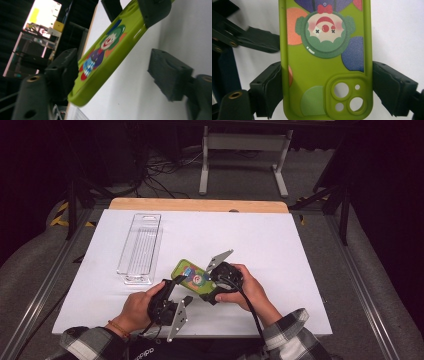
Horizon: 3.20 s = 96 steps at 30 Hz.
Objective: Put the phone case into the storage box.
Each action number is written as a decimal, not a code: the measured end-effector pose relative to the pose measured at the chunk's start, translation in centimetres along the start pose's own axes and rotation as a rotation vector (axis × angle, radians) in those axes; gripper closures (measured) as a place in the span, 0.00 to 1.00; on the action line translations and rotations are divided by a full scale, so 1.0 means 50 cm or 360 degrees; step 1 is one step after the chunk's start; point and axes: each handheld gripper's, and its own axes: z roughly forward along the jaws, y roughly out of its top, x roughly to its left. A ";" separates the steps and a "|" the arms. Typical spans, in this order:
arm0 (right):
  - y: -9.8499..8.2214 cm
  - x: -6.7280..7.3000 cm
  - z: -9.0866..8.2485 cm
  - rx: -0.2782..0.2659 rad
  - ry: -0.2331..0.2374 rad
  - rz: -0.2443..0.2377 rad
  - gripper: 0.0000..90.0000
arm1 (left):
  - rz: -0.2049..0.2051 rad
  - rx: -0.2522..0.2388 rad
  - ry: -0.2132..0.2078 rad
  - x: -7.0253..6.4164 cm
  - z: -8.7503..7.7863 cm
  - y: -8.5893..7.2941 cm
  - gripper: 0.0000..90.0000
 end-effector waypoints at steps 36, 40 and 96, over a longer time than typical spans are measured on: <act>0.005 0.003 -0.001 -0.0121 0.0047 0.0093 0.16 | 0.0494 0.0167 0.0276 -0.055 0.033 0.026 0.86; -0.001 0.002 -0.020 -0.0194 0.0013 0.0062 0.16 | 0.0475 0.0203 0.0274 -0.037 0.030 0.024 0.86; -0.123 0.037 -0.109 -0.0698 -0.0631 -0.0214 0.19 | -0.0813 -0.0161 -0.0141 0.121 -0.019 -0.041 0.86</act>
